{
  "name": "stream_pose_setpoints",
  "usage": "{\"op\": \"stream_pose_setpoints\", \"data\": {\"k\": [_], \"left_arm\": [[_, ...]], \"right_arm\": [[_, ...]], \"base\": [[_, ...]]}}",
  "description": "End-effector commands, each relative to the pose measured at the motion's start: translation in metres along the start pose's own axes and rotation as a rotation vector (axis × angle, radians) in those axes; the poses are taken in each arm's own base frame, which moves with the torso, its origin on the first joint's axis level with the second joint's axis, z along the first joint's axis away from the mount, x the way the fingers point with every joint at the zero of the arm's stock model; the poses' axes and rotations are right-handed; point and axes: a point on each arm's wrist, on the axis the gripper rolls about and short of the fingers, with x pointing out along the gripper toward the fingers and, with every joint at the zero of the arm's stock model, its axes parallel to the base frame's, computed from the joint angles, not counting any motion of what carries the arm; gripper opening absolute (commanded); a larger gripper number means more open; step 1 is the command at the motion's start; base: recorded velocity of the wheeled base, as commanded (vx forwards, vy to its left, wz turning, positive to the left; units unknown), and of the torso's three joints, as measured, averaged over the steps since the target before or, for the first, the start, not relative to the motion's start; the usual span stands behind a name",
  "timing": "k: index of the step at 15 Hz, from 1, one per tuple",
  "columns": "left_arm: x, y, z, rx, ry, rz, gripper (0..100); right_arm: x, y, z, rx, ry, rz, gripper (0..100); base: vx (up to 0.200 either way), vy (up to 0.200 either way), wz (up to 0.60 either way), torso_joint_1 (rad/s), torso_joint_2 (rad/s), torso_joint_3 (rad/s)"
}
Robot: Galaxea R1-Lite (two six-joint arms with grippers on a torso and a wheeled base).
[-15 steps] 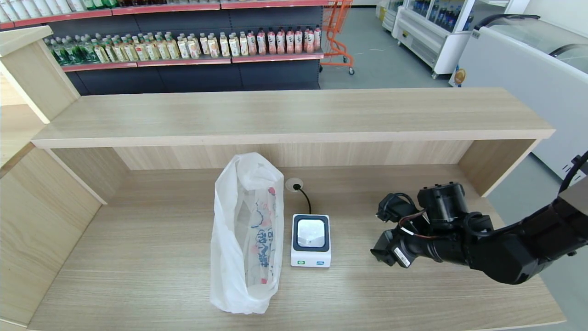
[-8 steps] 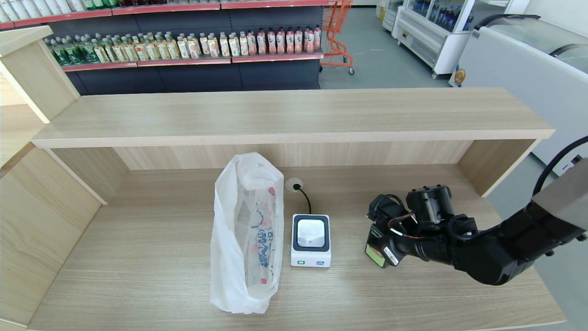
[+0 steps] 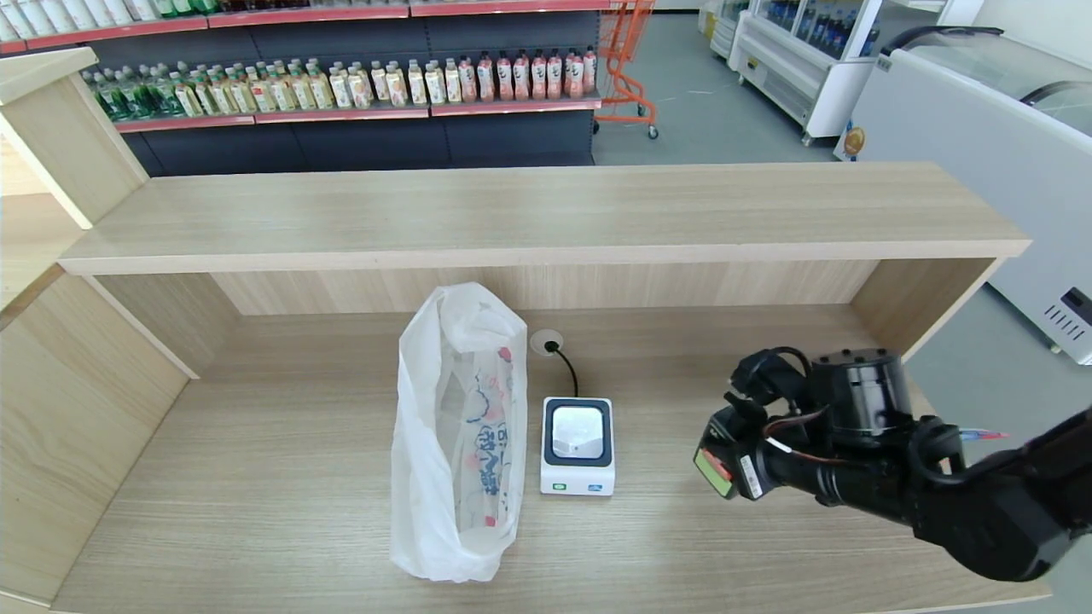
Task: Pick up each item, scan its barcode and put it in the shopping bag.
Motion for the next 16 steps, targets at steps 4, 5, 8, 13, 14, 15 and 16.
{"op": "stream_pose_setpoints", "data": {"k": [4, 5, 8, 13, 14, 15, 16], "left_arm": [[0.000, 0.000, 0.000, 0.000, 0.000, 0.000, 100], [0.000, 0.000, 0.000, 0.000, 0.000, 0.000, 100], [0.000, 0.000, 0.000, -0.001, 0.000, 0.000, 100], [0.000, 0.000, 0.000, 0.000, 0.000, 0.001, 100], [0.000, 0.000, 0.000, 0.000, 0.000, 0.000, 100], [0.000, 0.000, 0.000, 0.000, 0.000, 0.000, 100], [0.000, 0.000, 0.000, 0.000, 0.000, 0.000, 100]], "right_arm": [[-0.137, -0.033, -0.013, -0.331, -0.089, -0.220, 0], [-0.149, -0.034, -0.015, -0.461, -0.078, -0.245, 0], [-0.169, -0.026, -0.013, -0.884, -0.170, -0.143, 0], [-0.147, 0.000, -0.008, -1.842, -0.380, 0.026, 0], [-0.142, 0.010, -0.009, -1.988, -0.432, 0.062, 0], [-0.138, 0.019, -0.009, -2.109, -0.486, 0.085, 0], [-0.130, 0.032, -0.009, -2.213, -0.557, 0.137, 0]], "base": [[0.000, 0.000, 0.00, 0.000, 0.00, 0.000], [0.000, 0.000, 0.00, 0.000, 0.00, 0.000], [0.000, 0.000, 0.00, 0.000, 0.00, 0.000], [0.000, 0.000, 0.00, 0.000, 0.00, 0.000], [0.000, 0.000, 0.00, 0.000, 0.00, 0.000], [0.000, 0.000, 0.00, 0.000, 0.00, 0.000], [0.000, 0.000, 0.00, 0.000, 0.00, 0.000]]}}
